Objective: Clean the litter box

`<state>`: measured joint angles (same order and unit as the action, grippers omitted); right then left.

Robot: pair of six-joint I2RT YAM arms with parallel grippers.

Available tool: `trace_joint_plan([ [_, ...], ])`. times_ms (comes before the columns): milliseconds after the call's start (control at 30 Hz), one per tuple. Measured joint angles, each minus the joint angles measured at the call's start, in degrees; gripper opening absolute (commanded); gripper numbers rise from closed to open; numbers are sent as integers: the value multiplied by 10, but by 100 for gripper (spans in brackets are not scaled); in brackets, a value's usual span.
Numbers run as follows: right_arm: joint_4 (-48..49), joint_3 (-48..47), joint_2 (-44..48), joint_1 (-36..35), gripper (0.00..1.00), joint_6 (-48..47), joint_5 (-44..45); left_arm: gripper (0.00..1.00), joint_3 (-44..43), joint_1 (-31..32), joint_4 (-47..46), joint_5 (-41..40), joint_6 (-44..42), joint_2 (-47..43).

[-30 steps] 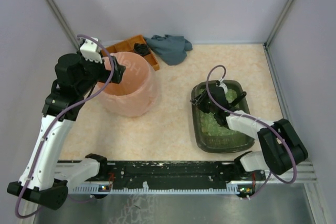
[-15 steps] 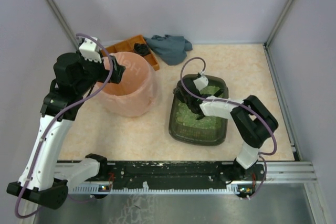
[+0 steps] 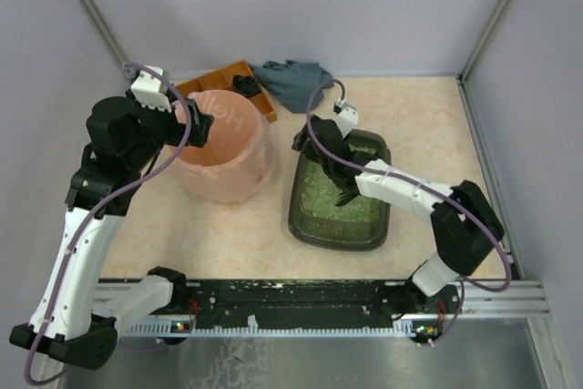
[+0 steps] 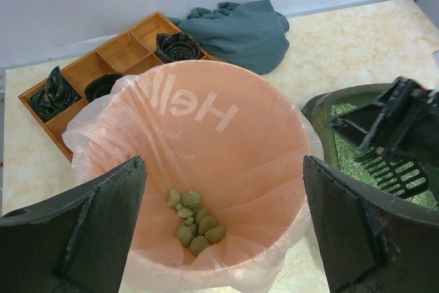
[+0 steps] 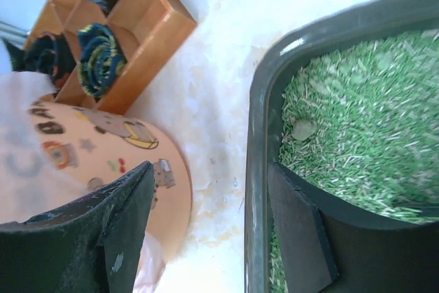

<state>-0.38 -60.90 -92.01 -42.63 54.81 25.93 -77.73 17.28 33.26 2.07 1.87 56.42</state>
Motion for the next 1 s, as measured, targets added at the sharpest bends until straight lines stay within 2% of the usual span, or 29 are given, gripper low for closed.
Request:
trace_joint_plan([
  [167,-45,-1,108,0,67,-106,5,100,14,0,-19,16,-2,-15],
  [400,-98,38,283,7,67,-224,36,99,54,1,-72,106,3,-5],
  [533,-154,44,371,68,67,-256,17,97,71,15,-105,151,22,24],
  [700,-198,63,393,178,67,-263,-74,95,119,92,-153,151,39,38],
  [867,-224,104,374,201,64,-262,-160,91,146,184,-192,127,43,59],
  [1000,-221,123,355,213,59,-258,-206,89,181,221,-239,125,41,65],
])
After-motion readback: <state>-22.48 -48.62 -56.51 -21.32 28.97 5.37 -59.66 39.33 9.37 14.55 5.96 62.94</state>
